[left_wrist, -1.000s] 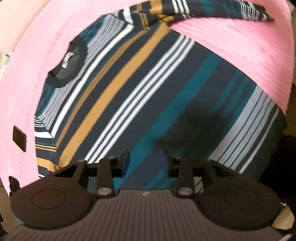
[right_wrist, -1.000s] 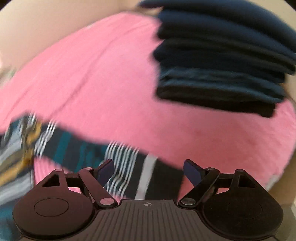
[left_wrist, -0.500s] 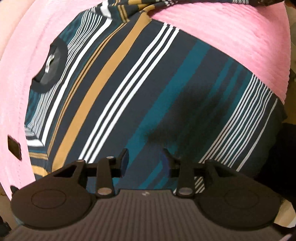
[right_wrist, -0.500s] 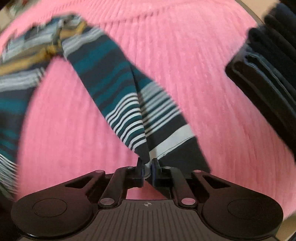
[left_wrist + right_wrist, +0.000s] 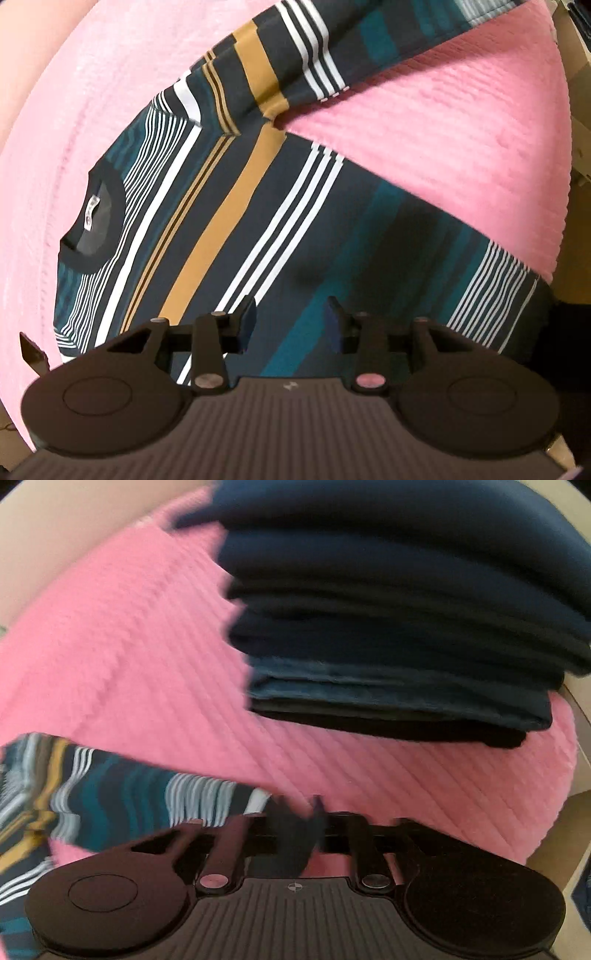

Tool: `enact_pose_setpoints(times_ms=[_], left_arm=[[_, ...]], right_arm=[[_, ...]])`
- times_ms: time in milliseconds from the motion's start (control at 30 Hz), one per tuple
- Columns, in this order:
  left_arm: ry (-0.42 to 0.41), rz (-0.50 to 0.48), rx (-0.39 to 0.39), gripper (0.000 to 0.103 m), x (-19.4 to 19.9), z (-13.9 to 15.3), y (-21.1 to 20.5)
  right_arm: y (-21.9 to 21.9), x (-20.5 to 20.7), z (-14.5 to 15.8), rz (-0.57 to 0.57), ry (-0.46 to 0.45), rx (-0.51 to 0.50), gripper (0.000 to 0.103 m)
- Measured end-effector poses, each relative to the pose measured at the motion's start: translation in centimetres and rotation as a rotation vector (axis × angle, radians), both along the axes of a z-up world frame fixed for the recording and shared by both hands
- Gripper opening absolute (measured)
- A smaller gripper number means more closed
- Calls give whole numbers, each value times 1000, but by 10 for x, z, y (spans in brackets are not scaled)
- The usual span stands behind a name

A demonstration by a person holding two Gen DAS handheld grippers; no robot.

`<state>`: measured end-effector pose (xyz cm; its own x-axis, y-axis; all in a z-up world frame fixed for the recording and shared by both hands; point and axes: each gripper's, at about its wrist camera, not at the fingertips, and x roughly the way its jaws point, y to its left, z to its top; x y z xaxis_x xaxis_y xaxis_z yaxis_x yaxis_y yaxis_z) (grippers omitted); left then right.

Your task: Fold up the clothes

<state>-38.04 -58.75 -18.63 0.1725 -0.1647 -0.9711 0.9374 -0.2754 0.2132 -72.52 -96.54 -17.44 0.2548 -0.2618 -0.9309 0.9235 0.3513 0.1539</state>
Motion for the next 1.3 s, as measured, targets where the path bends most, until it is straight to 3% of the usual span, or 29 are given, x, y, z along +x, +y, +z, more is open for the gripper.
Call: enact_pose_setpoints(times_ms=[67,267,467,533,567,733,867,1033,1167,1300], left_arm=[[-2,9,9,37,1,0,4],[-29,77,74,38,17,-7,33],[-37,140,73,39,28,-4,46],[-39,161,64,40,30,1,49],[-39,179,56,40,33,4,51],[-36,352,-9,48,59,28,70],[-47,515,-79,72,90,49,106],[-48,712,-171,90,140,71,175],[5,811,-199,92,187,77,245],[67,854,-252,92,232,78,315]], right_arm=[[7,1,-13,-11,-14,27,70],[43,6,-41,-8,-48,122,70],[78,12,-67,-4,-81,216,71],[86,19,-61,29,-80,220,86],[93,27,-56,41,-84,217,102],[134,66,-36,88,-134,252,103],[178,94,-16,98,-192,250,103],[240,124,11,107,-223,193,103],[312,141,36,48,-199,99,103],[396,162,47,-94,-199,97,103]])
